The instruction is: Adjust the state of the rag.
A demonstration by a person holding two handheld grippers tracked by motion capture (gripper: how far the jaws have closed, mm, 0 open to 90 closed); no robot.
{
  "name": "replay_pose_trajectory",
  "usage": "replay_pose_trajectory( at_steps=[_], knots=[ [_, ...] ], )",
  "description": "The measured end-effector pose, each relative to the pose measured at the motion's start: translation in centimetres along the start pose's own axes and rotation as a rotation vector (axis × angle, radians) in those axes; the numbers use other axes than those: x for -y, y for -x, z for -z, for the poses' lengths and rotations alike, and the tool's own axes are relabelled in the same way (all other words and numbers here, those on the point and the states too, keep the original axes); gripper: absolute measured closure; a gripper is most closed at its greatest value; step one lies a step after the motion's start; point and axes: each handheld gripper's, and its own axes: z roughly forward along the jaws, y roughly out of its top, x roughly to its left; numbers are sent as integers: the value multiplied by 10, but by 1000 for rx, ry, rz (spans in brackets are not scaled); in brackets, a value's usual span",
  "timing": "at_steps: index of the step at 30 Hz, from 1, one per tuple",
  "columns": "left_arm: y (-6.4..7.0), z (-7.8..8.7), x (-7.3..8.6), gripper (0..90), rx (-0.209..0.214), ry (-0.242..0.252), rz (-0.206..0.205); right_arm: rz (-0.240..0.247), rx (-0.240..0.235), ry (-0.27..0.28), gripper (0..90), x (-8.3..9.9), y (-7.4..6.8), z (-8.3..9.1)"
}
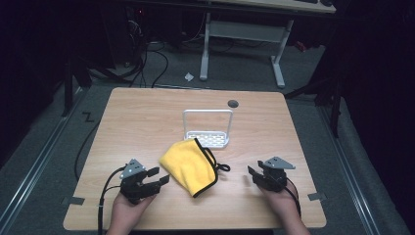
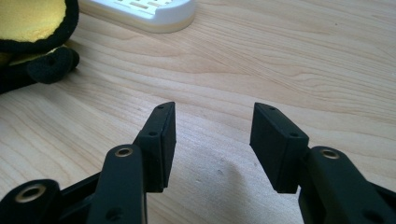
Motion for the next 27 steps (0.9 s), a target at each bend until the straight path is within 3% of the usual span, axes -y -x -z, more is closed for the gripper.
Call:
replay_pose_trajectory(
  at_steps=[4,7,11,17,19,21,22,23,27],
  knots=[
    [18,-17,-11,411,34,-22,-52,7,-4,-1,508,0,-2,0],
    [26,-31,-20,364,54,-33,-68,10,-7,-2,508,0,-2,-1],
    [33,-53,-32,339,41,-40,-93,15,-8,-1,508,0,-3,-1],
    [35,-86,-30,356,-11,-159,-110,14,-10,1,509,0,-2,0],
    [36,-94,-26,394,-36,-198,-131,13,-11,0,508,0,-2,0],
    [37,-96,-23,440,-55,-206,-145,15,-11,0,509,0,-2,0],
    [37,-95,-22,585,-69,-211,-152,12,-11,-1,509,0,-3,0],
    [37,-96,-22,585,-66,-223,-159,12,-11,-1,509,0,-3,0],
    [35,-95,-17,794,-63,-223,-171,15,-9,-6,510,0,-4,-1]
  ],
)
